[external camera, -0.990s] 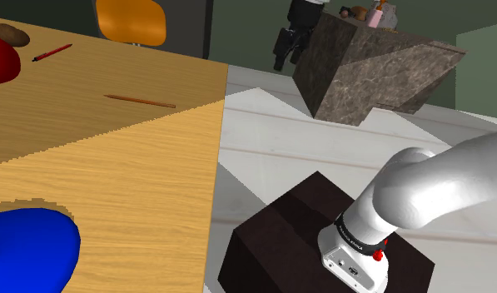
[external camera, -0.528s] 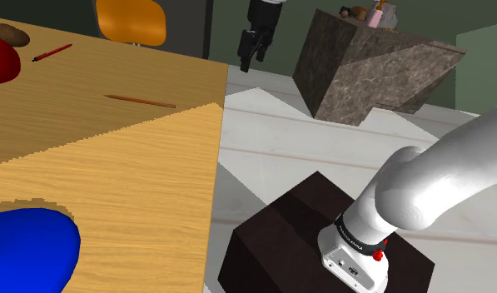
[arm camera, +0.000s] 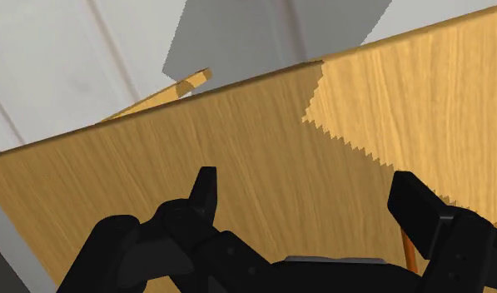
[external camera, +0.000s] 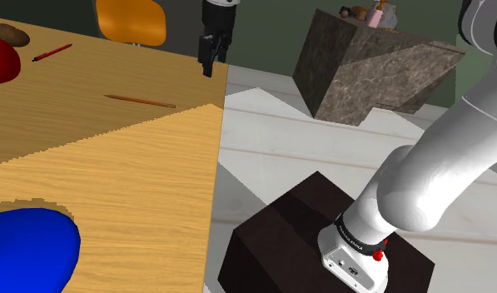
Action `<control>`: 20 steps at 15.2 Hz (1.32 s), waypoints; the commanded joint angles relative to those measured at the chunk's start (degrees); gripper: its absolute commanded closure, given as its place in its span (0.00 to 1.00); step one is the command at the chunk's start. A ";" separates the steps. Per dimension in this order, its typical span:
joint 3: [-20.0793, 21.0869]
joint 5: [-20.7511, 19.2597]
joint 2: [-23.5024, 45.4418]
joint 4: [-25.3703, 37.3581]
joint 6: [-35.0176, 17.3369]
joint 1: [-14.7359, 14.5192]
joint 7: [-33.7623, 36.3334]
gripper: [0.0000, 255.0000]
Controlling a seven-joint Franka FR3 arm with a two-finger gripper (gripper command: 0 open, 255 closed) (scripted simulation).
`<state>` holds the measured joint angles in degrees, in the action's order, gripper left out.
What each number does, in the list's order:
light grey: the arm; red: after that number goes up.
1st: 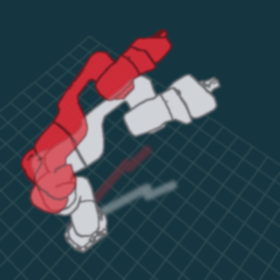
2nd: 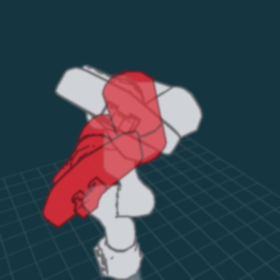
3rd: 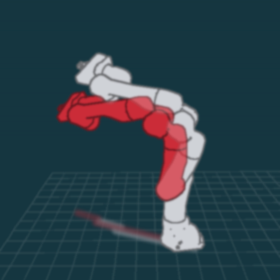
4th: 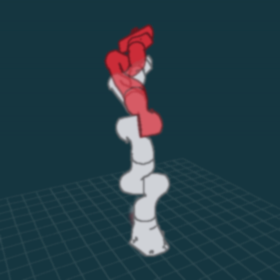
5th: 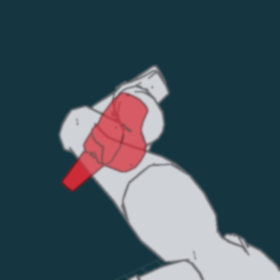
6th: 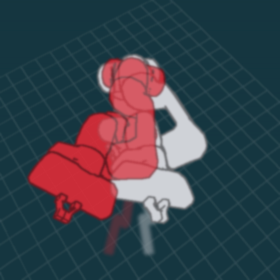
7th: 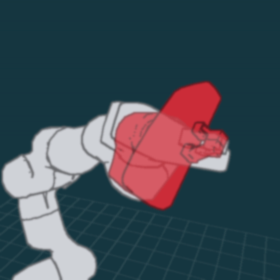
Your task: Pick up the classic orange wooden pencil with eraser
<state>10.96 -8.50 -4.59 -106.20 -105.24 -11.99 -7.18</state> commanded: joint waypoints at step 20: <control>6.37 -11.45 24.41 18.11 -2.70 -9.34 0.39 0.00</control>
<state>17.35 -19.83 19.67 -87.40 -107.12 -21.30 -7.09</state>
